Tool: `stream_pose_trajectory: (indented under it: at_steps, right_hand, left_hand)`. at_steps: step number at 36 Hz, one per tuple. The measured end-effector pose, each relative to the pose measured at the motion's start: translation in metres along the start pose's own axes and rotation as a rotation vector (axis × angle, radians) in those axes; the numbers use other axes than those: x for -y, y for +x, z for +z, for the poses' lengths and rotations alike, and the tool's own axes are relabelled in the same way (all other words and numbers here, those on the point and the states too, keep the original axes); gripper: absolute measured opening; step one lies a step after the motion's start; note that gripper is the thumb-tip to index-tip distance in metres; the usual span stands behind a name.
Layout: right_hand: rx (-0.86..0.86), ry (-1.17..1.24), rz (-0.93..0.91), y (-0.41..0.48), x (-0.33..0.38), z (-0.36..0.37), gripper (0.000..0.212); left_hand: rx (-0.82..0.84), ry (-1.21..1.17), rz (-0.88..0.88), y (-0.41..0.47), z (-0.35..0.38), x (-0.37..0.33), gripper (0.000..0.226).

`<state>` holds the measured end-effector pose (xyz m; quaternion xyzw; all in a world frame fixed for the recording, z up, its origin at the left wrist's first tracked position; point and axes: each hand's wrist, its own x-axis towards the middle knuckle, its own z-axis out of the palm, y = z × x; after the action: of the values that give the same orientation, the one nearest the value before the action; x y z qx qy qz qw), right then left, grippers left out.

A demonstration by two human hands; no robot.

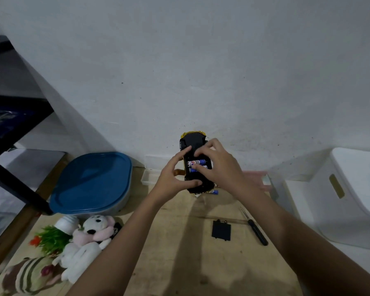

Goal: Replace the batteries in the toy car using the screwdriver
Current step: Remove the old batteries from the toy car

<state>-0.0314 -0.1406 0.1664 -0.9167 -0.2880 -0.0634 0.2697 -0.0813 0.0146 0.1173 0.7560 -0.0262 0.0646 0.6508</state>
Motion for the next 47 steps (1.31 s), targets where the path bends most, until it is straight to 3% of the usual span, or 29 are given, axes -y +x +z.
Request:
stream_pose_trajectory:
  at_steps: [5,8,12,18,23,28,38,47]
  right_hand:
    - [0.058,-0.1,-0.153,0.003,-0.009,0.005,0.022]
    - [0.004,0.026,-0.155,0.004,-0.014,0.01,0.021]
    - [-0.047,0.393,-0.017,0.004,-0.012,0.008,0.015]
    - [-0.18,0.998,0.442,0.007,-0.004,-0.006,0.014]
    - [-0.137,1.187,0.565,0.007,-0.013,-0.008,0.015]
    - [-0.116,1.061,0.667,0.006,-0.01,-0.008,0.033]
    - [-0.009,0.76,0.48,0.005,0.003,-0.008,0.021]
    - [-0.053,0.763,0.453,0.006,0.01,-0.005,0.023]
  left_hand:
    - [0.037,0.002,-0.031,0.0,-0.001,-0.001,0.085]
    - [0.03,-0.008,-0.033,-0.001,-0.001,-0.002,0.085]
    - [0.0,0.002,-0.026,0.001,-0.001,-0.002,0.085]
    - [-0.052,-0.014,-0.029,0.003,-0.004,-0.003,0.085]
    - [-0.079,-0.016,-0.03,0.003,-0.003,-0.006,0.083]
    - [-0.113,-0.036,-0.019,0.005,-0.001,-0.008,0.084]
    - [-0.194,-0.027,0.029,0.009,0.004,-0.011,0.088]
    - [-0.23,0.01,0.056,0.007,0.004,-0.017,0.089]
